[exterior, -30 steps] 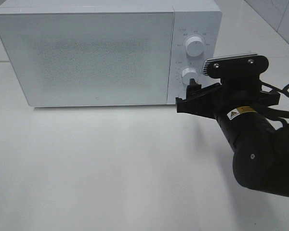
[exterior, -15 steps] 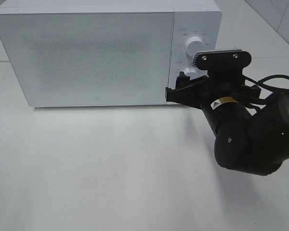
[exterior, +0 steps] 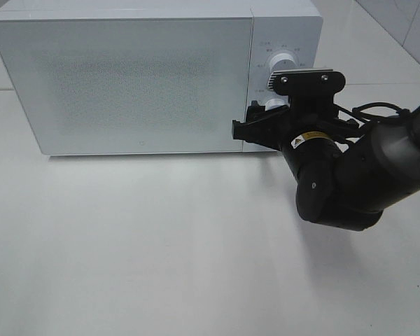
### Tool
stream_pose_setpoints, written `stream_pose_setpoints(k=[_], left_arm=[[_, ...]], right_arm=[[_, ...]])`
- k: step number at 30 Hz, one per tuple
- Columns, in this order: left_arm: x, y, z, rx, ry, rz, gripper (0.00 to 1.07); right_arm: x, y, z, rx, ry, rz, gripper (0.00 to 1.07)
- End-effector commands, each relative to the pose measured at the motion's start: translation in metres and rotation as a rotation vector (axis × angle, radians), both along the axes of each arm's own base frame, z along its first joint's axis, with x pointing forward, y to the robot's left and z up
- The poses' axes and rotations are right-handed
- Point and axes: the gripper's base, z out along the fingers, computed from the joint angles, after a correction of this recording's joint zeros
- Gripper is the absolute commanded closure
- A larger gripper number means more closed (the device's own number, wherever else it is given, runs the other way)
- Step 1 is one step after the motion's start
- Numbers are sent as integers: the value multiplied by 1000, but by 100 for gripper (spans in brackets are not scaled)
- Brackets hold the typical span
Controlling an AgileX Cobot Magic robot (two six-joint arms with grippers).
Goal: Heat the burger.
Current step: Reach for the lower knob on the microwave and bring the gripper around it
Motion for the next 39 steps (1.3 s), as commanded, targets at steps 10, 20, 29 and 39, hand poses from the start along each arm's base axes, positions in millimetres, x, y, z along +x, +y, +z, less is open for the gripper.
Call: stream_pose_setpoints(k=[10, 20, 29, 39], left_arm=[[-2, 0, -1, -4, -24, -1, 8], [-2, 0, -1, -4, -24, -1, 8], [-2, 0, -1, -4, -24, -1, 8], [-2, 0, -1, -4, -24, -1, 8]], right_arm=[[21, 10, -7, 12, -8, 3, 31], [23, 8, -6, 12, -19, -5, 35], [23, 9, -3, 7, -45, -5, 75], [24, 7, 3, 8, -108, -20, 107]])
